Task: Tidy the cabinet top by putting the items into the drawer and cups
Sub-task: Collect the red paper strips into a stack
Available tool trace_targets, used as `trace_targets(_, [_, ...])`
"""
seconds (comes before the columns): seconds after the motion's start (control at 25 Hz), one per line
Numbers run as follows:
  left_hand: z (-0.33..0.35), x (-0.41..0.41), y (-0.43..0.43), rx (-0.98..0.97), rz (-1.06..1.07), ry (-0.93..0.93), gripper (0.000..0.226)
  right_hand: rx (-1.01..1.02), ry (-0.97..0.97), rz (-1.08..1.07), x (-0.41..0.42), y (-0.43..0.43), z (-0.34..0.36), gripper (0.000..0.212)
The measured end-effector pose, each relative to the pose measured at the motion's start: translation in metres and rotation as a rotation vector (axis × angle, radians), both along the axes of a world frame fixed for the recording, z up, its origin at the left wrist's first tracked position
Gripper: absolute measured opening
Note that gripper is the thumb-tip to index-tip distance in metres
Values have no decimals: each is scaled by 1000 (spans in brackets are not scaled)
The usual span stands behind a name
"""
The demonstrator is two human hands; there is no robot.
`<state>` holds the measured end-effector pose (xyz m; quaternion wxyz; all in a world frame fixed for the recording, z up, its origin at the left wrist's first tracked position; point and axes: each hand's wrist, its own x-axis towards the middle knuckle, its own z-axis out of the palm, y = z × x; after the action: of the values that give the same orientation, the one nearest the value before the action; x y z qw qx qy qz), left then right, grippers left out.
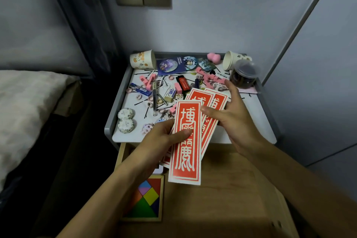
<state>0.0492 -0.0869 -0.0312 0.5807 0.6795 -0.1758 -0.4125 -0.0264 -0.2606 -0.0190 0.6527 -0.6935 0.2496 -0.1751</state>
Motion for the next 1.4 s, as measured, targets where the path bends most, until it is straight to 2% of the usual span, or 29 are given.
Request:
trace_targets(0.08, [0, -1, -1, 9, 8, -10, 23, -41, 2, 42, 2, 7, -5, 86])
trace_targets(0.28, [0, -5, -3, 16, 46, 28, 27, -5, 39, 74, 7, 15, -14, 85])
trace_targets(0.32, [0, -6, -3, -6, 45, 89, 29, 6, 23, 62, 7, 15, -13, 84])
trace_targets(0.44, [6, -9, -1, -106, -45, 422, 35, 121, -127, 29, 9, 6, -8, 77])
trace_targets(0.52, [8, -10, 1, -109, -184, 506, 37, 204, -199, 58, 9, 0, -4, 78])
trace_targets(0.6, [5, -10, 2, -85, -261, 509, 38, 227, -196, 133, 10, -2, -3, 74])
trace_targets(0.68, [1, -11, 1, -34, -265, 446, 37, 183, -157, 174, 9, -3, -3, 66])
trace_targets(0.84, [-10, -13, -6, 103, -165, 158, 19, -33, -74, 87, 4, -3, 6, 48])
trace_targets(0.96, [-13, -13, -12, 182, -164, -75, 3, -127, -140, 105, 0, 10, 6, 65])
trace_targets(1.04, [-16, -12, -15, 214, -156, -212, 2, -204, -166, 122, 0, 18, -1, 72])
trace_targets(1.2, [-19, -11, -15, 188, -59, -307, 14, -226, -206, 113, -2, 27, -9, 59])
trace_targets(1.4, [-18, -11, -13, 245, -3, -485, 19, -212, -254, 107, -5, 39, -11, 76])
